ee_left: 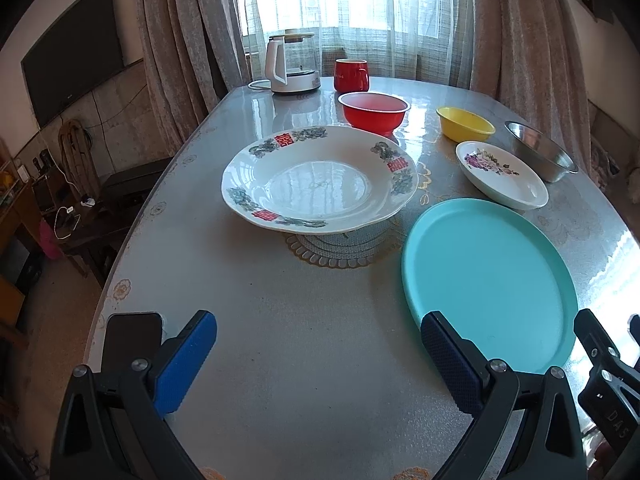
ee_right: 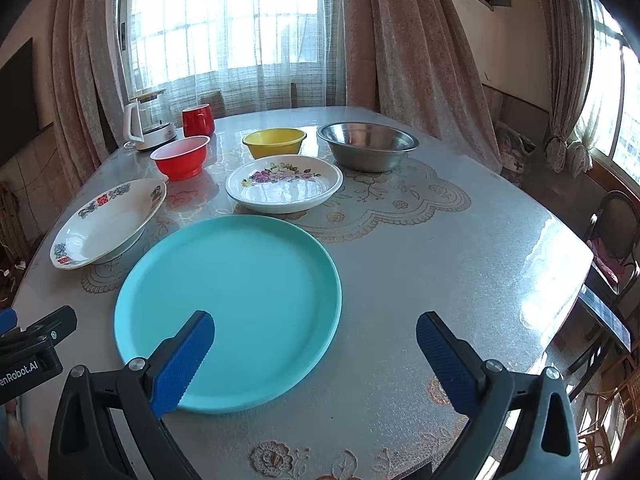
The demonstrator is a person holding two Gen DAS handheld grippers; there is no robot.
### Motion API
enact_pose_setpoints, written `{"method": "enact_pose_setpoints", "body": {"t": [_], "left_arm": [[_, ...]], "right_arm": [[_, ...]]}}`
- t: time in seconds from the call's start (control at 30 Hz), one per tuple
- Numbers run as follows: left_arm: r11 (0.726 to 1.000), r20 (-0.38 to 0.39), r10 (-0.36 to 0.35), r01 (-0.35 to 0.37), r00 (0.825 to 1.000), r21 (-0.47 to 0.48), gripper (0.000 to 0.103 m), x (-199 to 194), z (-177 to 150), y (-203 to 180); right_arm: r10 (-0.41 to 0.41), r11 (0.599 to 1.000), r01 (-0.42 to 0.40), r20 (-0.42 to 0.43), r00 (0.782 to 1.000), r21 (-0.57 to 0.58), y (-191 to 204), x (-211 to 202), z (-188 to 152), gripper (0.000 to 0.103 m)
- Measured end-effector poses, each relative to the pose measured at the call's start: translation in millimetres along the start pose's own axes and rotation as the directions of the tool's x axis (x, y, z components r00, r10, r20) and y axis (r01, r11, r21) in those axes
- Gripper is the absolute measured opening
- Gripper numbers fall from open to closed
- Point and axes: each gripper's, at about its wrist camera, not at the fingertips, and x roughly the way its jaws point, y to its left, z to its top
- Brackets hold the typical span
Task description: Organize plates and bowls
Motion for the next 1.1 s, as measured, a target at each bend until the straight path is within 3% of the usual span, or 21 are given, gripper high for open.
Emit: {"method": "enact_pose_setpoints", "body": {"t": [1.1], "left_arm": [[1.0,-0.006,-0.002,0.002,1.0,-0.009,0.103,0.4,-0.8,2.7]], "right_arm": [[0.028,1.0,-0.027,0.026,0.999,-0.008,4.0,-4.8,2.5,0.103]]}}
